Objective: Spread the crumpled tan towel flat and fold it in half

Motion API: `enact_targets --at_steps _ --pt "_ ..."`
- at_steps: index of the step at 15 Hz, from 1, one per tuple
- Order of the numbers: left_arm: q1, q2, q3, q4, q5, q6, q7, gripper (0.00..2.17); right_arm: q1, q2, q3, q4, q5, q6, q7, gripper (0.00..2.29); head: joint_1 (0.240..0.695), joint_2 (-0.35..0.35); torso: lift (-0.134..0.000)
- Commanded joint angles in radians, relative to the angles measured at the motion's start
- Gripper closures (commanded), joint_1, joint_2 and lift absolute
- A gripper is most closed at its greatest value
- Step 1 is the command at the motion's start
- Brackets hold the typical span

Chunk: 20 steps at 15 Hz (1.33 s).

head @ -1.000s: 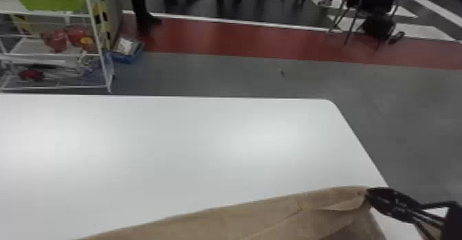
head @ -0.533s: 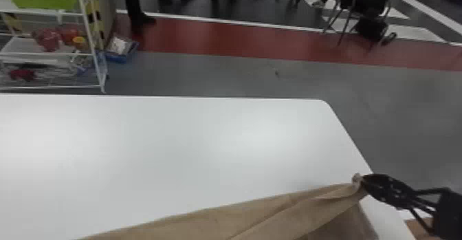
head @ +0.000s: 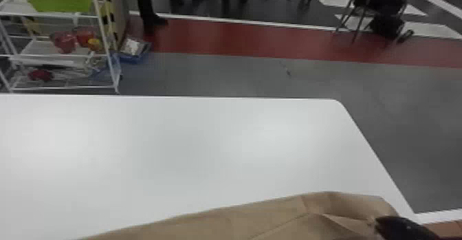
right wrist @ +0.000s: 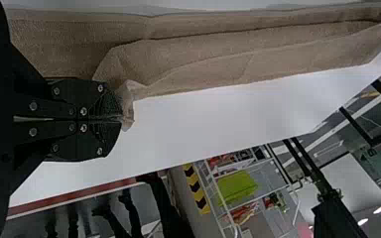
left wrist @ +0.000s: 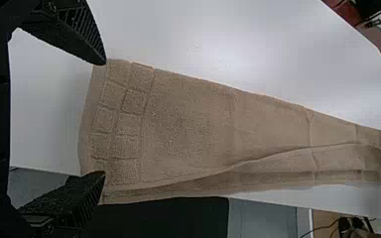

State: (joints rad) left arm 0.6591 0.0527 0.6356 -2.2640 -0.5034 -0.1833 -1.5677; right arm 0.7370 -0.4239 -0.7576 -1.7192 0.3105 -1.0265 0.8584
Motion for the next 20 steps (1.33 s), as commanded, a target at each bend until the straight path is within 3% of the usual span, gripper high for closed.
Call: enact_targets --at_steps 1,4,11,14,16,18,19,20 --pt "-0.001 -0.005 -0.013 0.009 -0.003 -0.001 -0.002 0.1 0.002 -0.026 0.0 0.078 0.114 -0.063 -0.079 1.31 0.695 -0.203 -0.123" --pt "0.0 -0.011 -0.016 0.017 -0.006 -0.001 0.0 0.1 -0.007 -0.059 0.0 0.176 0.26 -0.168 -0.222 1.31 0.695 -0.259 -0.123" --pt "0.0 -0.027 -0.037 0.014 -0.015 -0.001 0.002 0.1 -0.057 -0.125 -0.034 0.336 0.255 -0.192 -0.274 1.31 0.695 -0.35 -0.123" --pt "0.0 -0.027 -0.04 0.017 -0.017 -0.004 0.003 0.1 -0.073 -0.147 -0.045 0.389 0.251 -0.195 -0.277 1.29 0.695 -0.35 -0.123" --pt "0.0 -0.027 -0.042 0.017 -0.018 -0.001 0.012 0.1 -0.076 -0.145 -0.037 0.4 0.246 -0.208 -0.277 0.94 0.695 -0.35 -0.123" --pt "0.0 -0.027 -0.043 0.017 -0.018 -0.001 0.012 0.1 -0.076 -0.145 -0.034 0.4 0.234 -0.204 -0.277 0.81 0.695 -0.35 -0.123" --pt "0.0 -0.025 -0.043 0.017 -0.018 -0.001 0.012 0.1 -0.076 -0.145 -0.039 0.405 0.196 -0.204 -0.277 0.44 0.695 -0.35 -0.123" --pt "-0.001 -0.025 -0.042 0.017 -0.018 -0.001 0.012 0.1 -0.076 -0.144 -0.042 0.409 0.16 -0.204 -0.266 0.36 0.695 -0.35 -0.123"
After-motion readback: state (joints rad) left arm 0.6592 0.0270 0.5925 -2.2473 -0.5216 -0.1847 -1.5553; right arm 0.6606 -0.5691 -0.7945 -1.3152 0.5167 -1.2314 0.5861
